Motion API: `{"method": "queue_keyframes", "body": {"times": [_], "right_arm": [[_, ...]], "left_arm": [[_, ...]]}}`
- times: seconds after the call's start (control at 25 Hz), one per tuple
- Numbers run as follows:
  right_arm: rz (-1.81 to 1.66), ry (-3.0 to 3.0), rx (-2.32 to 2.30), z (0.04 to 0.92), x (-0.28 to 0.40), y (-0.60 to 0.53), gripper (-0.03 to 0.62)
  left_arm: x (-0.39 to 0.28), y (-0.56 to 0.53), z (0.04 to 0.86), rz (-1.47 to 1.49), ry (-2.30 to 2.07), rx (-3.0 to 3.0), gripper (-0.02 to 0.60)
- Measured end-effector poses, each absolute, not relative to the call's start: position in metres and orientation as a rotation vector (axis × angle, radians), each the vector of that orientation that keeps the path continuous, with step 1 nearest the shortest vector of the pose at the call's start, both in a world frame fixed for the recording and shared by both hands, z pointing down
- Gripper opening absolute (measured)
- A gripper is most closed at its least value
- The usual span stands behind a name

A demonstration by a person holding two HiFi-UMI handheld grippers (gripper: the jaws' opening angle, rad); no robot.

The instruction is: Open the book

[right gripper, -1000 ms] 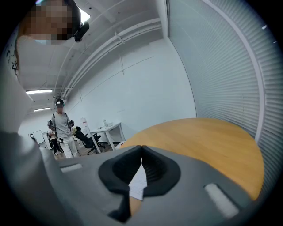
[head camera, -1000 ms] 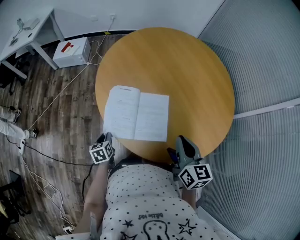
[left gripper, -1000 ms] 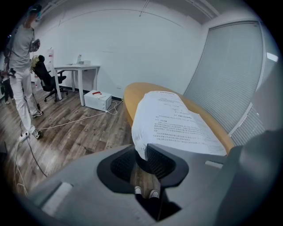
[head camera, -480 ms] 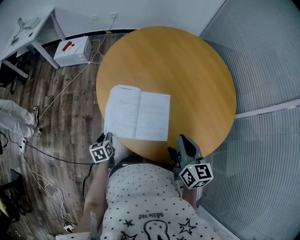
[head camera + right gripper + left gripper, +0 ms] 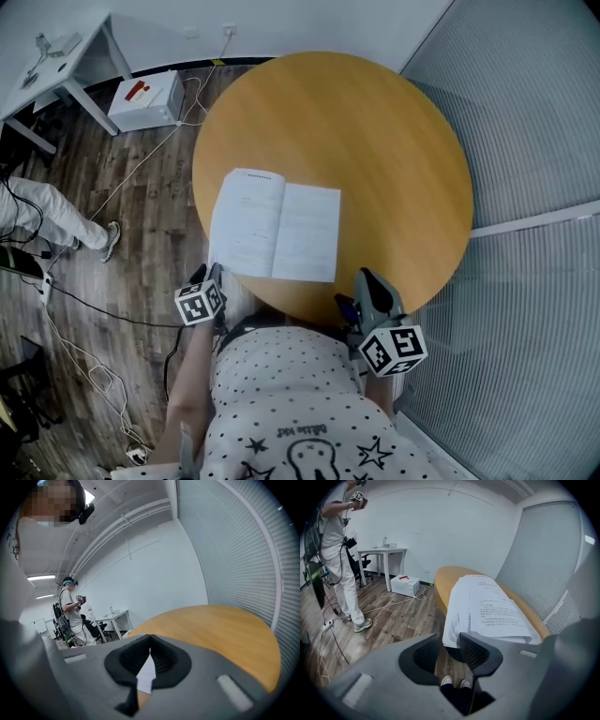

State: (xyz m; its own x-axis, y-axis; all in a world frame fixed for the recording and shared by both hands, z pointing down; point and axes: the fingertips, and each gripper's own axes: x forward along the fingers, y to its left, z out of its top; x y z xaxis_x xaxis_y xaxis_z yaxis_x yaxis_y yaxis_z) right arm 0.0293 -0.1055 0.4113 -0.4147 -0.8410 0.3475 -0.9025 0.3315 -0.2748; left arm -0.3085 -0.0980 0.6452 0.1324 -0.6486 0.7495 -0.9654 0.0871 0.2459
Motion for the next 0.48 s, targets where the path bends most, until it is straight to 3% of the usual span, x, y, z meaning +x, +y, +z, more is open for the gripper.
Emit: {"method": "queue_keyframes", "body": {"times": [0.48], "right_arm": [[0.658, -2.459, 1.598, 0.4136, 0.0299, -0.1033, 0.003]], "left_arm": [[-0.3106, -0.0911, 0.6397, 0.515, -1.616, 1.635, 0.146]]}}
